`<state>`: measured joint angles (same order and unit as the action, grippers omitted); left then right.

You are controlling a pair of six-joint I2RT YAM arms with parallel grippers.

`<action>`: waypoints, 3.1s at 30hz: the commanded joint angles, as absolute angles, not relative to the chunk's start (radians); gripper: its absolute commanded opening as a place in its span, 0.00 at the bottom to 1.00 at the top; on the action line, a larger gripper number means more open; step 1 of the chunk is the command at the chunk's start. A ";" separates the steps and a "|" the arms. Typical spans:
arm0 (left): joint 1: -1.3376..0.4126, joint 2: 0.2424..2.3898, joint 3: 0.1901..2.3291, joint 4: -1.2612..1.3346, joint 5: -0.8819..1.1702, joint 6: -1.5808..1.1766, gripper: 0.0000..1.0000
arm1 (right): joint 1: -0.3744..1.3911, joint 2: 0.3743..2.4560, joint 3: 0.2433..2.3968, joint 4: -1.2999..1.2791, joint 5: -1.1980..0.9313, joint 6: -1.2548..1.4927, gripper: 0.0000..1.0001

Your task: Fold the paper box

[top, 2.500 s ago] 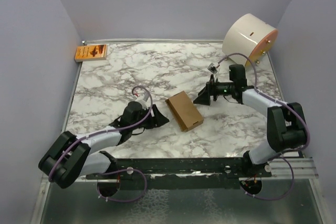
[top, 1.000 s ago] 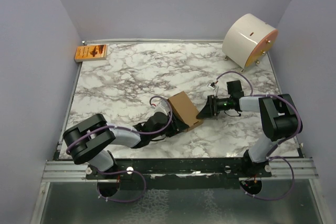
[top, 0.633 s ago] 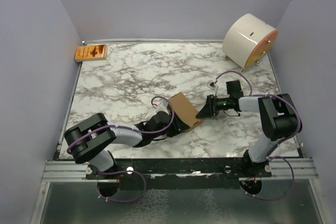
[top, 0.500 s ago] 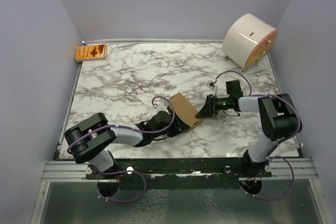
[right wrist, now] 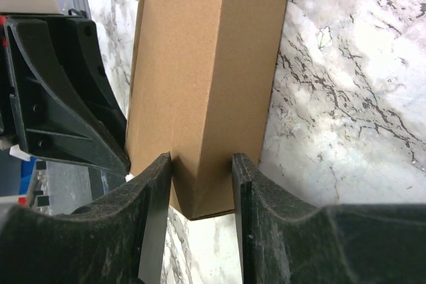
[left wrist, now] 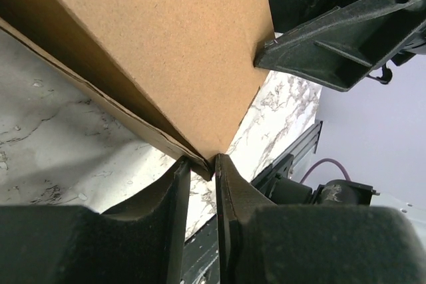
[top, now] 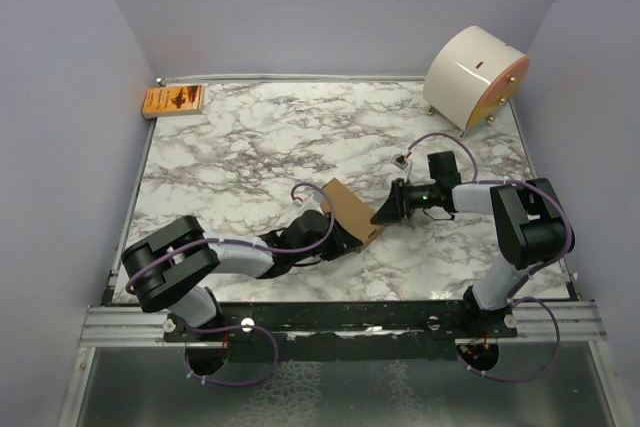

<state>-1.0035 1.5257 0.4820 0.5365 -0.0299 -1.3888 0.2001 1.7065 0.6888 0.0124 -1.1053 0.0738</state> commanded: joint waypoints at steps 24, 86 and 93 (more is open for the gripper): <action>-0.514 1.005 0.259 0.322 0.070 -1.040 0.96 | 0.242 1.703 0.872 -0.145 -1.207 -0.043 0.81; -0.482 1.488 0.489 0.460 0.172 -1.105 0.20 | 0.371 2.076 1.179 -0.192 -1.097 0.077 0.36; -0.483 1.500 0.514 0.432 0.170 -1.082 0.00 | 0.377 2.072 1.177 -0.192 -1.102 0.077 0.36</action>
<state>-0.4732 1.4719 0.4889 0.4767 0.1623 -1.0992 0.3477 2.0628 1.1847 -0.1982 -1.1526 0.0933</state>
